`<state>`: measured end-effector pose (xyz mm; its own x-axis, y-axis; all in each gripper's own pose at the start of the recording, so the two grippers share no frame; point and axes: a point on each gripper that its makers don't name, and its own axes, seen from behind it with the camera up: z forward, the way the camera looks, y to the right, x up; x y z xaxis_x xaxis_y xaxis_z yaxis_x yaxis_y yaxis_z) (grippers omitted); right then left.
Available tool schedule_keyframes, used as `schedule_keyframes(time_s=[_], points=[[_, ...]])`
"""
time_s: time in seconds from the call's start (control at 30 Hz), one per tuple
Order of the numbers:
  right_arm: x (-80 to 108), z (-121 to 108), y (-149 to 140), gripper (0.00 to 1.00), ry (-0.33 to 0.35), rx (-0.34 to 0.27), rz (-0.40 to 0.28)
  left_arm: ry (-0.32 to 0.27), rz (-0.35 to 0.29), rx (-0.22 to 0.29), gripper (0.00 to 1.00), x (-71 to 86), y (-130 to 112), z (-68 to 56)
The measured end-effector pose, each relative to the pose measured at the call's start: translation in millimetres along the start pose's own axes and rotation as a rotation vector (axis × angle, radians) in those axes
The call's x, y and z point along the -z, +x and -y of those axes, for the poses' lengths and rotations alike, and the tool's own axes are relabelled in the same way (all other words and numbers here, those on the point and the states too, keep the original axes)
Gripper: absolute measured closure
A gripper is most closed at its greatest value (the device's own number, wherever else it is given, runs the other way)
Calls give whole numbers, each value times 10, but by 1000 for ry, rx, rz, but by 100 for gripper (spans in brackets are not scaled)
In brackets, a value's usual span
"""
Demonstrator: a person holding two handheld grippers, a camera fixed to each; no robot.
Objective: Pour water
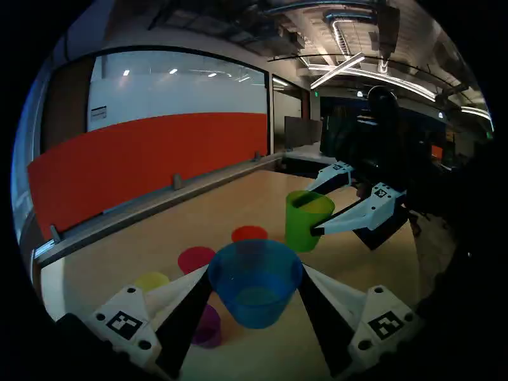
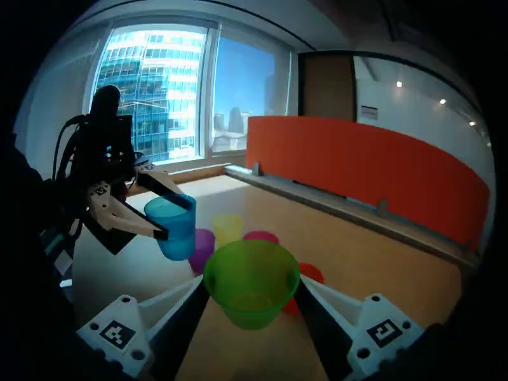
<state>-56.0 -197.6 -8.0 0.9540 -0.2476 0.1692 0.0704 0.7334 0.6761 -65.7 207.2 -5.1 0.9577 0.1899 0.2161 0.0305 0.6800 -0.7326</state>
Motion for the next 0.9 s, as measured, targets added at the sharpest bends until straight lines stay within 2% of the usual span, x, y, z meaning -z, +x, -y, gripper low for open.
schedule_keyframes(time_s=[0.4, 0.9], points=[[43, 157, 533, 9, -3, 21, -119, 53, -58, -30, 12, 240, 256, 74], [54, 246, 844, 8, -8, 34, -202, 83, -118, -55, 12, 415, 488, 74]])
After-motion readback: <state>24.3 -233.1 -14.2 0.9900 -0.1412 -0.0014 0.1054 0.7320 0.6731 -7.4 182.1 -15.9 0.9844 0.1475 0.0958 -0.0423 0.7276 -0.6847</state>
